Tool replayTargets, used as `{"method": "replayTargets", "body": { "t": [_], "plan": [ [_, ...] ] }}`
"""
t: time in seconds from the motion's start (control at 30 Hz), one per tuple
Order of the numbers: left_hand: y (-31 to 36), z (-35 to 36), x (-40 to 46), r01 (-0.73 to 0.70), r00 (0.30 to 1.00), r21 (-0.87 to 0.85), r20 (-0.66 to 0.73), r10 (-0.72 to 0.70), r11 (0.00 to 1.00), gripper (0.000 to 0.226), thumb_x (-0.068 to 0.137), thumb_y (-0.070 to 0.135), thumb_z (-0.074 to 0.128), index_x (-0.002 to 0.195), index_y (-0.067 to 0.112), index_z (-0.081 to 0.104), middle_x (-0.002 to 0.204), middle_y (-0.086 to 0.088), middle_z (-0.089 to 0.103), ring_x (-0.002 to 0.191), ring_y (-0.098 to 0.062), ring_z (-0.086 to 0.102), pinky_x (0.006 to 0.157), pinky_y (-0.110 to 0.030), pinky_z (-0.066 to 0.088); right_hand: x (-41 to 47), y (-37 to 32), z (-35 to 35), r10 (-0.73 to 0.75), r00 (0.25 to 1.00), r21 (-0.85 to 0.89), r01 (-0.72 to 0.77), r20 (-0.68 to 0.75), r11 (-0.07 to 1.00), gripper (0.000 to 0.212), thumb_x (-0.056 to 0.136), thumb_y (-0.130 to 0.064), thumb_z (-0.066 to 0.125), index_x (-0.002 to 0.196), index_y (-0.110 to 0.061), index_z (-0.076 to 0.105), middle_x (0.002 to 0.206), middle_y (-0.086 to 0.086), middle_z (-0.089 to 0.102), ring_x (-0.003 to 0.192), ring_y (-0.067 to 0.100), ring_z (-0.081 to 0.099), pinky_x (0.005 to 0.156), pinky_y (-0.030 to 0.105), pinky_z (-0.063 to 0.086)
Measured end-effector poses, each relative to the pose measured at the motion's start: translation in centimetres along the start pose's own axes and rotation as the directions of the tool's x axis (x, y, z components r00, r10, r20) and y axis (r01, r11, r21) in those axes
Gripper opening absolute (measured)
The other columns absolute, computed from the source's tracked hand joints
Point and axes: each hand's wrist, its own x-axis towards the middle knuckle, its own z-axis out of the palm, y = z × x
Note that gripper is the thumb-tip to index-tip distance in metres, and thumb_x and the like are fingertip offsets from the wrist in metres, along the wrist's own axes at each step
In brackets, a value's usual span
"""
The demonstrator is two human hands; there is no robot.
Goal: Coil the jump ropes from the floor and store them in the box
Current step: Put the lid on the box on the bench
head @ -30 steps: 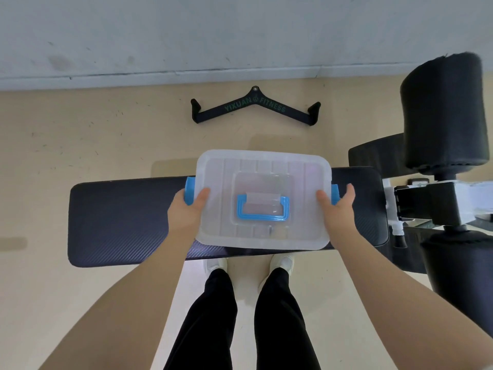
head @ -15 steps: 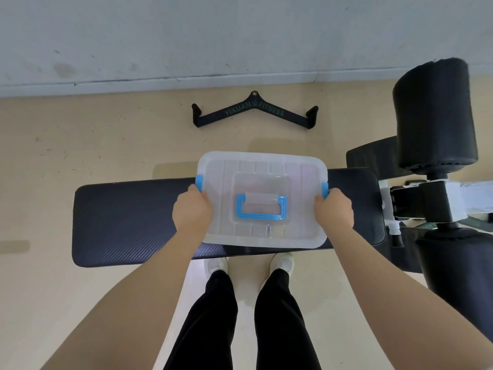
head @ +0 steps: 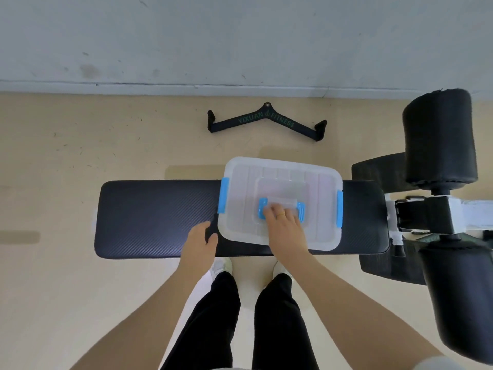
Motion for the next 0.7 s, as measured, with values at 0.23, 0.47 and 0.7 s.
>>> {"method": "replayTargets", "body": {
  "t": [0.23, 0.47, 0.7],
  "plan": [
    [-6.6, -6.7, -2.6, 0.173, 0.979, 0.235, 0.063, -0.193, 0.956, 0.035, 0.100, 0.019, 0.038, 0.131, 0.008, 0.047, 0.135, -0.013, 0.050, 0.121, -0.030, 0.050, 0.104, -0.033, 0.036, 1.3, -0.1, -2.4, 0.053, 0.992, -0.139, -0.037, 0.111, 0.990, 0.046, 0.087, 0.004, 0.040, 0.132, -0.007, 0.036, 0.131, 0.012, 0.043, 0.121, 0.028, 0.043, 0.099, 0.033, 0.035],
    [-5.9, -11.3, -3.1, 0.138, 0.990, 0.106, -0.038, -0.135, 0.985, 0.033, 0.098, 0.014, 0.041, 0.127, 0.006, 0.053, 0.128, -0.014, 0.056, 0.114, -0.033, 0.054, 0.105, -0.040, 0.039, 1.7, -1.3, -6.6, 0.107, 0.975, -0.025, -0.104, 0.197, 0.994, 0.031, 0.095, -0.015, 0.036, 0.125, -0.010, 0.038, 0.118, 0.012, 0.055, 0.106, 0.030, 0.054, 0.085, 0.037, 0.042],
    [-4.1, -13.4, -7.5, -0.001, 0.986, -0.305, -0.157, -0.049, 0.952, 0.024, 0.096, 0.006, 0.041, 0.113, 0.004, 0.058, 0.107, -0.012, 0.062, 0.087, -0.023, 0.061, 0.076, -0.023, 0.046, 0.0, -6.7, -8.5, -0.060, 0.972, 0.057, 0.048, 0.225, 0.997, 0.028, 0.097, -0.032, 0.038, 0.076, -0.017, 0.048, 0.092, 0.006, 0.054, 0.085, 0.023, 0.052, 0.074, 0.030, 0.039]
  ]
}}
